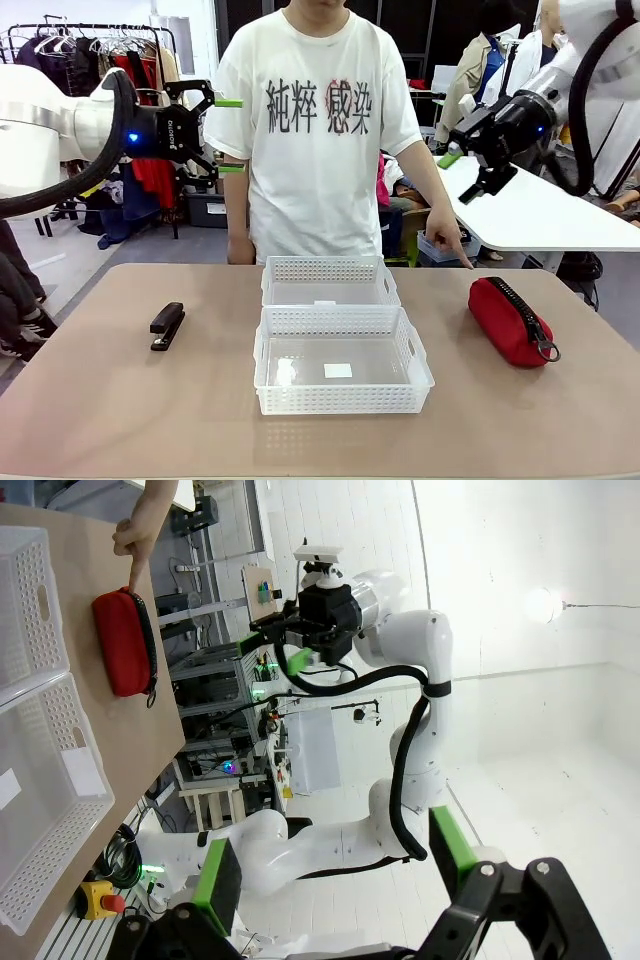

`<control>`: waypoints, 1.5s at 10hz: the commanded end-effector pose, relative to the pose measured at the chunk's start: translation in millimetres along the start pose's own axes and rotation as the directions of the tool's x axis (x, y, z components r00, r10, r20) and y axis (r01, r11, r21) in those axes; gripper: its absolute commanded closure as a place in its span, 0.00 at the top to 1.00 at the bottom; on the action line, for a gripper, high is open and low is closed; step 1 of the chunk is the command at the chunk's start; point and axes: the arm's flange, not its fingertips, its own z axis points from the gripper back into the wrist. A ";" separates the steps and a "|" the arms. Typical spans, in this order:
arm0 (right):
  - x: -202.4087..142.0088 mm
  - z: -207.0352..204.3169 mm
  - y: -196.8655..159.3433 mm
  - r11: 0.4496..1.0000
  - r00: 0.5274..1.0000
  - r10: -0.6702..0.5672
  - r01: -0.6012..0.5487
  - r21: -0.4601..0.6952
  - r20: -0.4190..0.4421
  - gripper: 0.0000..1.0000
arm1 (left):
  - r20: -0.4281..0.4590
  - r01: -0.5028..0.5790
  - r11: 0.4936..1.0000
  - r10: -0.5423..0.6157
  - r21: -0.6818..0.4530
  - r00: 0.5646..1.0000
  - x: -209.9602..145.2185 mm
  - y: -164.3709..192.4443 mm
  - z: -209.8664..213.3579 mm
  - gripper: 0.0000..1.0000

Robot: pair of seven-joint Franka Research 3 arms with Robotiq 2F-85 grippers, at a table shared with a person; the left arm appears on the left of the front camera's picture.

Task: Distribute items into two baskets.
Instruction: Pick up the Pencil pouch that the person points to.

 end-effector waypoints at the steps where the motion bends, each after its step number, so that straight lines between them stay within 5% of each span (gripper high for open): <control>1: 11.8 4.7 -0.1 0.954 1.000 -0.029 0.026 -0.300 -0.004 1.00 | 0.000 0.003 1.000 -0.003 -0.001 1.000 -0.2 -1.7 -0.1 1.00; 3: 9.3 7.7 -25.6 0.853 0.998 -0.033 0.055 -0.519 0.053 1.00 | 0.000 0.003 1.000 -0.003 -0.001 1.000 -0.2 -1.7 -0.1 1.00; 6: 1.8 -0.4 -72.4 0.759 0.994 0.024 0.053 -0.649 0.110 1.00 | 0.000 0.003 1.000 -0.003 -0.001 1.000 -0.2 -1.7 -0.1 1.00; 10: -3.9 -7.9 -102.4 0.774 0.987 -0.029 0.124 -0.621 0.161 1.00 | 0.000 0.003 1.000 -0.003 -0.001 1.000 -0.2 -1.7 -0.1 1.00; 11: 2.9 -9.3 -104.5 0.771 0.994 0.000 0.067 -0.633 0.105 1.00 | 0.000 0.003 1.000 -0.003 -0.001 1.000 -0.2 -1.7 -0.1 1.00; 15: 1.4 -12.1 -107.8 0.773 0.994 -0.009 0.078 -0.629 0.111 1.00 | 0.000 0.003 1.000 -0.003 -0.001 1.000 -0.2 -1.7 -0.1 1.00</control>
